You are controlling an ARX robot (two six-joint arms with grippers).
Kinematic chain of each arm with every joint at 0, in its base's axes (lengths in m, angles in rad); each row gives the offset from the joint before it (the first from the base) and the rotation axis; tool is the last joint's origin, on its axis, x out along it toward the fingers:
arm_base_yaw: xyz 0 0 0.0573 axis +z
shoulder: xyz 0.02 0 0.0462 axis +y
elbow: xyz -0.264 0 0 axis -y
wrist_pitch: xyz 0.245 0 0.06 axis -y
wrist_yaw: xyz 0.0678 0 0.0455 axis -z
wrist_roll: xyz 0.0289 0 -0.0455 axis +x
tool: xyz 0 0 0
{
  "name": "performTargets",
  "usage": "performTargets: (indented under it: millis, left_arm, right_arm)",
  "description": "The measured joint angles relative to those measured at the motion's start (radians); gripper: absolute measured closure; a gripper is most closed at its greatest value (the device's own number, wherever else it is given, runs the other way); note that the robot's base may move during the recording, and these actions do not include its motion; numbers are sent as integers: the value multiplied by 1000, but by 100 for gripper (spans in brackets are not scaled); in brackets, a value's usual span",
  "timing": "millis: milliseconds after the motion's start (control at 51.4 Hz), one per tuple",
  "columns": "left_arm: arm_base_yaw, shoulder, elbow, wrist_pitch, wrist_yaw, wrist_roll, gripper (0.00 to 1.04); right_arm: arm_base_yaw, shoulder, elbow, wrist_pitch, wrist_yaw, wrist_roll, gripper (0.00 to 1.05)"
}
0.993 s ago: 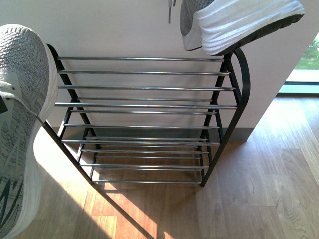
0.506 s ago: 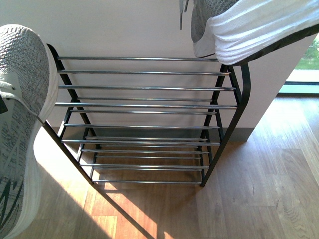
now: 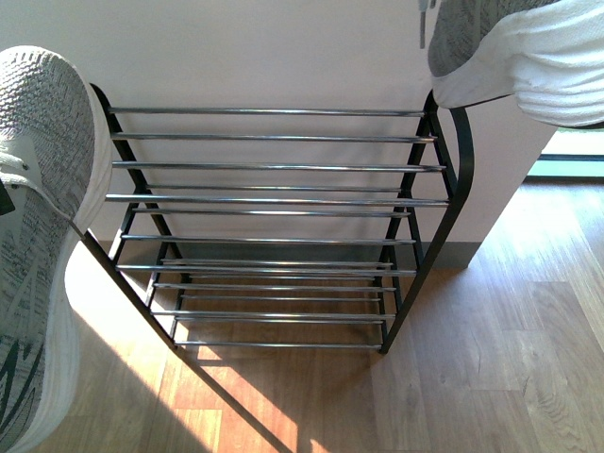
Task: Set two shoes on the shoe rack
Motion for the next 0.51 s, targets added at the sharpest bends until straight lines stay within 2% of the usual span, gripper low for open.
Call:
performTargets:
  millis: [506]
  left_arm:
    - [0, 0, 0, 0, 0, 0, 103]
  right_arm:
    - [-2, 1, 0, -6, -3, 0, 95]
